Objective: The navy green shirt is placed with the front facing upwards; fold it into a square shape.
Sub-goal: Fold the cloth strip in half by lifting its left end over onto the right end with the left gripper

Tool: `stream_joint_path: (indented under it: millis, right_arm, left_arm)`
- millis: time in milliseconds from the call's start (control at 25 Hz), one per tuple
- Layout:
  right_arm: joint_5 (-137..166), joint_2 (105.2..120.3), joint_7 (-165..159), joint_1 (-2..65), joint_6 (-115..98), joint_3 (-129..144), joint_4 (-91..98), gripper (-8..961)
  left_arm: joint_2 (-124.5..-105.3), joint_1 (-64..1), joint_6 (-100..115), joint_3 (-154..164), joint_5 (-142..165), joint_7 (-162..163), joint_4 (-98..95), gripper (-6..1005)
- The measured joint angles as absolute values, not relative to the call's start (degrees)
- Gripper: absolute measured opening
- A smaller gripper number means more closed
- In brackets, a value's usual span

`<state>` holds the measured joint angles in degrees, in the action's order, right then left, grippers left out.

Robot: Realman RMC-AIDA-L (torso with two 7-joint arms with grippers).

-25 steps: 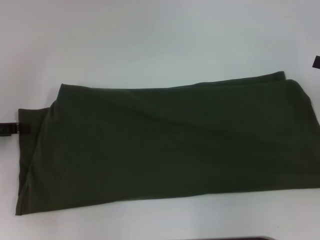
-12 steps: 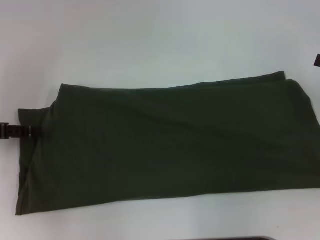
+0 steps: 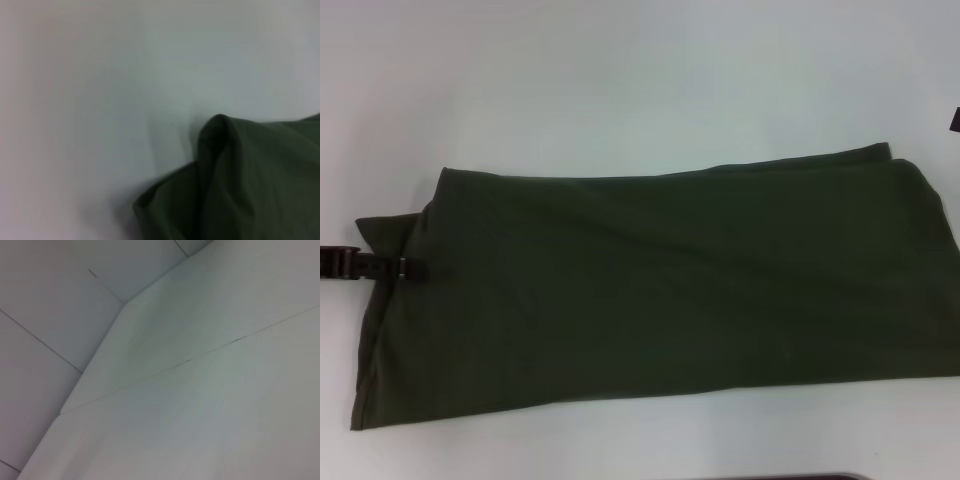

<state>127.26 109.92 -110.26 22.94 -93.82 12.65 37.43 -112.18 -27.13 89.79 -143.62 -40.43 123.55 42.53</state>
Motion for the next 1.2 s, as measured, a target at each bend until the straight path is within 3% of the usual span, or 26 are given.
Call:
stream_joint_path:
  millis: [720,1200]
  right_arm:
    - [127.26,109.85,-109.83,22.76,-93.7,12.66,37.26,895]
    - [127.27,109.85,-109.77,22.74,-93.82,12.66,37.26,896]
  left_arm:
    - [-113.83,-28.5,91.74,-143.32,-40.35,123.25,42.98,782]
    - [-112.45,-28.3,89.93,-143.6,-39.9,123.44,43.27,782]
